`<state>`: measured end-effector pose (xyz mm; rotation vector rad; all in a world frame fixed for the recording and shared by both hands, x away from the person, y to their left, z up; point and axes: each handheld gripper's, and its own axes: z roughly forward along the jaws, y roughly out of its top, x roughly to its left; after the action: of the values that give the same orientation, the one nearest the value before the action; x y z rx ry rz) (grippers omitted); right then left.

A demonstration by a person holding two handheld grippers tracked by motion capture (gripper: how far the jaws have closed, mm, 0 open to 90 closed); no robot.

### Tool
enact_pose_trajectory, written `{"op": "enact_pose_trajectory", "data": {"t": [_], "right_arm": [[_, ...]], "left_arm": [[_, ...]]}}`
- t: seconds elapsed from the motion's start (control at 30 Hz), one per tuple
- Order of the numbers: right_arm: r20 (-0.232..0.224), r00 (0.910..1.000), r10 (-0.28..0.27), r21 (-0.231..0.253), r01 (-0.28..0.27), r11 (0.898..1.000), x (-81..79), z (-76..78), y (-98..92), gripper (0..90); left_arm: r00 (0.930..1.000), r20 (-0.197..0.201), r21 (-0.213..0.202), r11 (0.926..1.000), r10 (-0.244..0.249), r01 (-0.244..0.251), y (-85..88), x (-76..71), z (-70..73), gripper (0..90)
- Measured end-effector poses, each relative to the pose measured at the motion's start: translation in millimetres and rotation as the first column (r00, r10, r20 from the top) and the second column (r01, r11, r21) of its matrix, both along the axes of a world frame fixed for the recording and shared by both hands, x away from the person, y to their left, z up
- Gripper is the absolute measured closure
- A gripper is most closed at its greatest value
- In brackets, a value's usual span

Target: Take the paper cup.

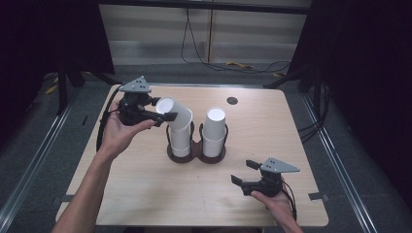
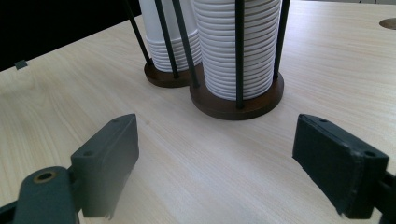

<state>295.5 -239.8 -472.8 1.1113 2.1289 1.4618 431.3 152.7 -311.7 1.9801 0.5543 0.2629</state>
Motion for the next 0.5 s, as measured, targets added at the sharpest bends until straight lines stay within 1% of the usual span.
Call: {"op": "enact_pose_trajectory", "data": {"t": [0.07, 0.2, 0.33, 0.37, 0.47, 0.5], "right_arm": [[-0.001, 1.0000, 0.000, 0.003, 0.000, 1.000, 0.1, 0.1, -0.1, 14.6], [0.000, 1.0000, 0.000, 0.001, 0.000, 1.000, 0.1, 0.2, 0.2, 14.6], [0.001, 1.0000, 0.000, 0.000, 0.000, 1.000, 0.2, 0.5, 0.4, 14.5], [0.001, 1.0000, 0.000, 0.000, 0.000, 1.000, 0.3, 0.4, 0.6, 14.6], [0.000, 1.0000, 0.005, -0.002, -0.005, 1.000, 0.3, 0.0, 1.8, 14.6], [-0.001, 1.0000, 0.007, -0.005, -0.007, 1.000, 0.2, -0.2, 2.7, 14.6]], "left_arm": [[1.0000, -0.001, -0.009, 0.9999, -0.006, 0.006, 2.8, -1.6, -1.5, 33.2], [1.0000, 0.000, -0.032, 0.9995, 0.004, -0.004, 9.4, -4.4, -4.2, 33.3], [1.0000, 0.005, -0.039, 0.9992, -0.001, 0.002, 14.1, -7.3, -4.5, 33.3], [1.0000, 0.004, -0.050, 0.9987, -0.001, 0.001, 15.1, -8.0, -4.9, 33.4], [0.9999, 0.006, -0.065, 0.9978, -0.008, 0.009, 18.3, -10.3, -5.9, 33.4], [0.9999, 0.001, -0.071, 0.9973, -0.016, 0.016, 18.8, -11.3, -6.6, 33.3]]}}
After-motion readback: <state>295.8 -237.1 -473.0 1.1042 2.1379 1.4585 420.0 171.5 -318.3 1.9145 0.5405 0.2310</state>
